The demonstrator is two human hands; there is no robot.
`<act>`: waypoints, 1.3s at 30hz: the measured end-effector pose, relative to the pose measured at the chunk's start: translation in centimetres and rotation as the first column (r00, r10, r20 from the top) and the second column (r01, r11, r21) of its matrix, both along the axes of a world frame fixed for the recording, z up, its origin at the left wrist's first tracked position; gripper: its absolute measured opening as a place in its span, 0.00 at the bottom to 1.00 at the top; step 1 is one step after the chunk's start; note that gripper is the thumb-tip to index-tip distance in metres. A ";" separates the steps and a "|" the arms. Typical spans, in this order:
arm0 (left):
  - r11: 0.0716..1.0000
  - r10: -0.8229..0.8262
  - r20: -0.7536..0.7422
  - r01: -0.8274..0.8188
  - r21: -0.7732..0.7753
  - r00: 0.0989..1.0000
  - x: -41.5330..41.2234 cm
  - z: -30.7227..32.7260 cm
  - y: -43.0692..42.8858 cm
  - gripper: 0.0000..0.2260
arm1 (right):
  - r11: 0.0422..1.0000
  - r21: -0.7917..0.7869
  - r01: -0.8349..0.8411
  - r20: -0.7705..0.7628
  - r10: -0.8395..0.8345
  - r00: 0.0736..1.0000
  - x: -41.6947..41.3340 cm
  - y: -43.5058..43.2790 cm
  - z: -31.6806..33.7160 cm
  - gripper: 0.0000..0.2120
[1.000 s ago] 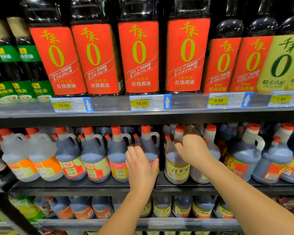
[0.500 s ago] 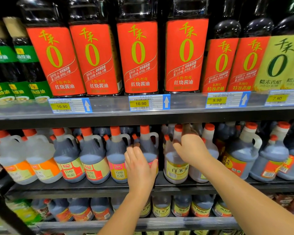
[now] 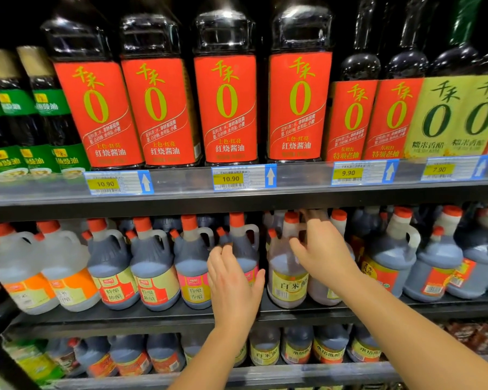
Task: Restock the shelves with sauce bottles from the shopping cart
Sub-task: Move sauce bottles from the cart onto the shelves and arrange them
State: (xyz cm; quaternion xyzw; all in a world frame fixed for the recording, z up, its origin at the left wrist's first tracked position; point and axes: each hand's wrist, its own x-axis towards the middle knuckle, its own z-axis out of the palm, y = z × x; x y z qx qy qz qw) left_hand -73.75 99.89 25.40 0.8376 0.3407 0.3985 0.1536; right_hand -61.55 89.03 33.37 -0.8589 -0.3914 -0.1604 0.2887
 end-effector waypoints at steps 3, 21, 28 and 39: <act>0.996 -0.085 0.028 0.084 0.024 0.996 0.7 -0.1 -1.4 0.32 | 0.988 0.126 -0.085 0.105 0.072 0.992 0.5 -1.8 -0.4 0.09; 0.994 -0.102 -0.096 0.099 -0.040 0.990 5.5 0.2 -5.9 0.35 | 0.987 -0.017 -0.160 -0.270 0.149 0.951 7.6 -6.4 -1.3 0.23; 0.997 -0.082 -0.115 0.081 -0.015 0.990 5.9 -0.3 -5.9 0.33 | 0.990 -0.077 -0.120 -0.217 0.101 0.971 8.2 -6.5 -2.0 0.22; 0.993 -0.114 -0.105 0.116 0.014 0.988 5.7 -0.6 -5.1 0.33 | 0.991 -0.121 0.051 -0.229 -0.078 0.970 7.9 -6.2 -2.8 0.20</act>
